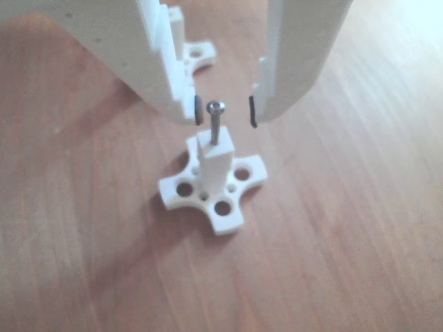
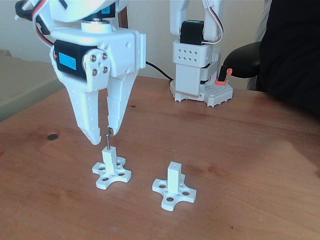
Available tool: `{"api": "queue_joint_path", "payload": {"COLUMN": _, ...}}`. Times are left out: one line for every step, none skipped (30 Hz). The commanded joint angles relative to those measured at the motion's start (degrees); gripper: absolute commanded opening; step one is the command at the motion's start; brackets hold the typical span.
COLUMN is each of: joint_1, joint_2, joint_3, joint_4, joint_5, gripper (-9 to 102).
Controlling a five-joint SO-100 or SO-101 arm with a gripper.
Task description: Grab the screw and set it in the hole.
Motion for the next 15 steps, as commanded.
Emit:
{"api": "queue_joint_path", "payload": {"joint_1": -0.6, "joint_2": 1.3, "joint_3": -4.7, "joint_4": 0.1, "joint_5": -0.6, "gripper": 7}}
{"api": "queue_joint_path", "payload": {"joint_1": -0.7, "joint_2": 1.3, "joint_3": -4.7, "joint_4": 0.2, "joint_5": -0.6, "gripper": 7}}
{"api": "queue_joint_path", "payload": {"joint_1": -0.8, "joint_2": 1.2, "joint_3": -4.7, "joint_4": 0.4, "joint_5": -0.5, "gripper": 7}}
{"api": "queue_joint_path", "payload": {"joint_1": -0.9, "joint_2": 1.2, "joint_3": -4.7, "joint_4": 0.4, "joint_5": -0.5, "gripper": 7}}
{"api": "queue_joint_path", "payload": {"joint_1": -1.0, "joint_2": 1.2, "joint_3": -4.7, "joint_4": 0.4, "joint_5": -0.5, "gripper": 7}}
{"api": "queue_joint_path", "payload": {"joint_1": -1.1, "joint_2": 1.2, "joint_3": -4.7, "joint_4": 0.5, "joint_5": -0.5, "gripper": 7}}
{"api": "queue_joint_path", "payload": {"joint_1": -1.1, "joint_2": 1.2, "joint_3": -4.7, "joint_4": 0.5, "joint_5": -0.5, "gripper": 7}}
{"api": "queue_joint_path", "payload": {"joint_1": -1.1, "joint_2": 1.2, "joint_3": -4.7, "joint_4": 0.5, "joint_5": -0.5, "gripper": 7}}
{"api": "queue_joint_path", "payload": {"joint_1": -1.1, "joint_2": 1.1, "joint_3": -4.7, "joint_4": 0.5, "joint_5": -0.5, "gripper": 7}}
{"api": "queue_joint_path", "payload": {"joint_1": -1.1, "joint_2": 1.1, "joint_3": -4.7, "joint_4": 0.5, "joint_5": -0.5, "gripper": 7}}
{"api": "queue_joint_path", "payload": {"joint_1": -1.2, "joint_2": 1.1, "joint_3": -4.7, "joint_4": 0.5, "joint_5": -0.5, "gripper": 7}}
{"api": "queue_joint_path", "payload": {"joint_1": -1.2, "joint_2": 1.1, "joint_3": -4.7, "joint_4": 0.5, "joint_5": -0.5, "gripper": 7}}
{"api": "queue_joint_path", "payload": {"joint_1": -1.2, "joint_2": 1.1, "joint_3": -4.7, "joint_4": 0.4, "joint_5": -0.5, "gripper": 7}}
{"api": "queue_joint_path", "payload": {"joint_1": -1.2, "joint_2": 1.1, "joint_3": -4.7, "joint_4": 0.4, "joint_5": -0.5, "gripper": 7}}
{"api": "queue_joint_path", "payload": {"joint_1": -1.2, "joint_2": 1.0, "joint_3": -4.7, "joint_4": 0.4, "joint_5": -0.5, "gripper": 7}}
